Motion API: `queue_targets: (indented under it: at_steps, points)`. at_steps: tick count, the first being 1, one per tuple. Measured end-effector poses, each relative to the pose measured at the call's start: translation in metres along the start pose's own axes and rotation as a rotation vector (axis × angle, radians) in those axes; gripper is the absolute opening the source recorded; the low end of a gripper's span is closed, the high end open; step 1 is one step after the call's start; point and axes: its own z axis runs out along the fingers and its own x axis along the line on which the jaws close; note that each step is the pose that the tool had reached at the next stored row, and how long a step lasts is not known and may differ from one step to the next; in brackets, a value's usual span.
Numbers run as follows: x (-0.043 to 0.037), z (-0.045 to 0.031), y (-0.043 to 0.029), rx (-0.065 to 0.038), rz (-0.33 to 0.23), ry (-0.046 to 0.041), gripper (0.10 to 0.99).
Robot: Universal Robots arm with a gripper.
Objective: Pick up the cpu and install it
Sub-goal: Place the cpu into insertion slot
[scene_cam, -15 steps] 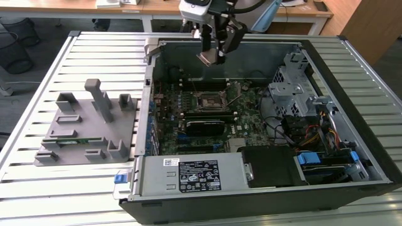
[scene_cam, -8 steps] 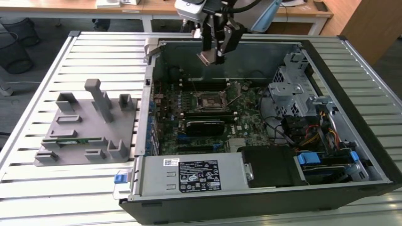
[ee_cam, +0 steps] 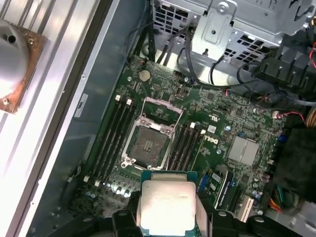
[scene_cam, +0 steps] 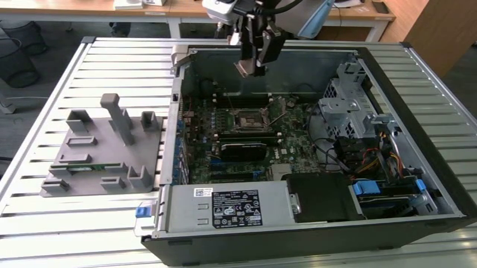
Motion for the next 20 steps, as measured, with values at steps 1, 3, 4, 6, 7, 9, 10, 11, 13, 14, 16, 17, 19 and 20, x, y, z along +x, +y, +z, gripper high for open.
queue_targets:
  at_steps: [1,3,4,6,7,9,10,11,13,14,16,17,19,20]
  points:
    - [0.0002,0.0001,0.0,0.0,0.013,-0.0004,0.529]
    - [0.0004,0.0002,0.0001,0.0,0.039,-0.0014,0.529]
    - [0.0005,0.0003,0.0002,0.0,0.051,-0.0018,0.529]
    - [0.0009,0.0005,0.0003,0.0,0.075,-0.0026,0.529]
    - [0.001,0.0006,0.0004,0.0,0.087,-0.0031,0.529]
    - [0.0014,0.0008,0.0005,0.001,0.111,-0.004,0.529]
    - [0.0017,0.0009,0.0006,0.001,0.121,-0.0044,0.529]
    - [0.0019,0.0011,0.0007,0.001,0.131,-0.0048,0.529]
    - [0.0021,0.0017,0.0007,0.001,0.154,-0.0053,0.529]
    - [0.0022,0.0019,0.0008,0.001,0.166,-0.0058,0.529]
    - [0.0023,0.0022,0.0008,0.001,0.188,-0.0067,0.529]
    - [0.0024,0.0025,0.001,0.001,0.199,-0.0071,0.529]
    - [0.0025,0.003,0.0011,0.001,0.222,-0.0078,0.529]
    - [0.0026,0.0033,0.0011,0.001,0.232,-0.0082,0.529]
